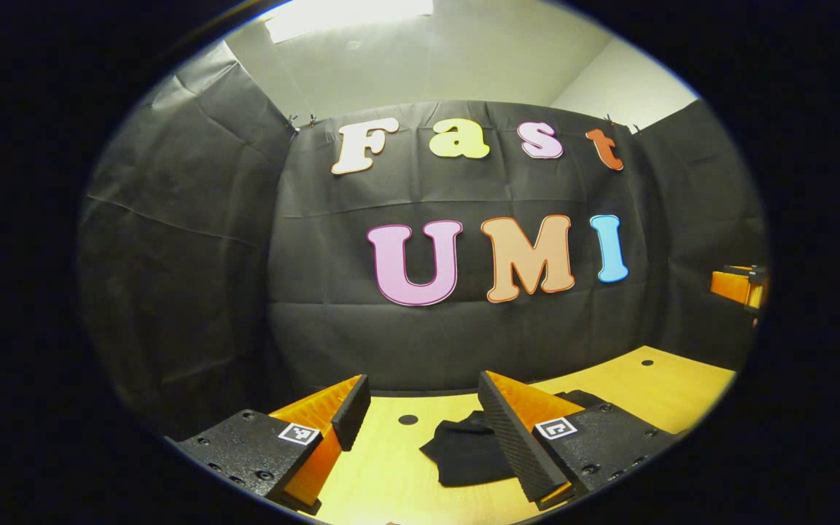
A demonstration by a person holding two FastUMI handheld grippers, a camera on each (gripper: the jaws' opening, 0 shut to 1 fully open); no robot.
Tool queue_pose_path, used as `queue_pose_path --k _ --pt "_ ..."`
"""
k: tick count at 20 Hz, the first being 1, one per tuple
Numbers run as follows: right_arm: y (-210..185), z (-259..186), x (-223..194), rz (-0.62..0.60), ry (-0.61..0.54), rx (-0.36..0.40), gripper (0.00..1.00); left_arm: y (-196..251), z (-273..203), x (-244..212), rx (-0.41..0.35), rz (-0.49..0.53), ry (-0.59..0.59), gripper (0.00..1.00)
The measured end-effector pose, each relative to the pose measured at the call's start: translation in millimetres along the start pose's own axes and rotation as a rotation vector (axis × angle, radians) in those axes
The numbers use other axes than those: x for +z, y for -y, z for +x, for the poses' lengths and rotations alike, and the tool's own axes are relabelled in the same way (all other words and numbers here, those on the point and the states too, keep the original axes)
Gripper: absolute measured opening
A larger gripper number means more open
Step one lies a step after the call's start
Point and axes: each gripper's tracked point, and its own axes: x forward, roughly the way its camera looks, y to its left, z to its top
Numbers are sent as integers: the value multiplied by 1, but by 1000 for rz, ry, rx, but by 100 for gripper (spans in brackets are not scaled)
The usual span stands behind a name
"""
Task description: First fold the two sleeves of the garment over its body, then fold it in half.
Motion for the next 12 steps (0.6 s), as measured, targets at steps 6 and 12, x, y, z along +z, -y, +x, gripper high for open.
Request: queue_pose_path --k 6,12 --pt "7 -66 -8 40 -5 -4 97 7 -73 12 39 -38 15 99" --pt "17 -105 1 74 11 31 97 20 -105 45 72 14 57 98"
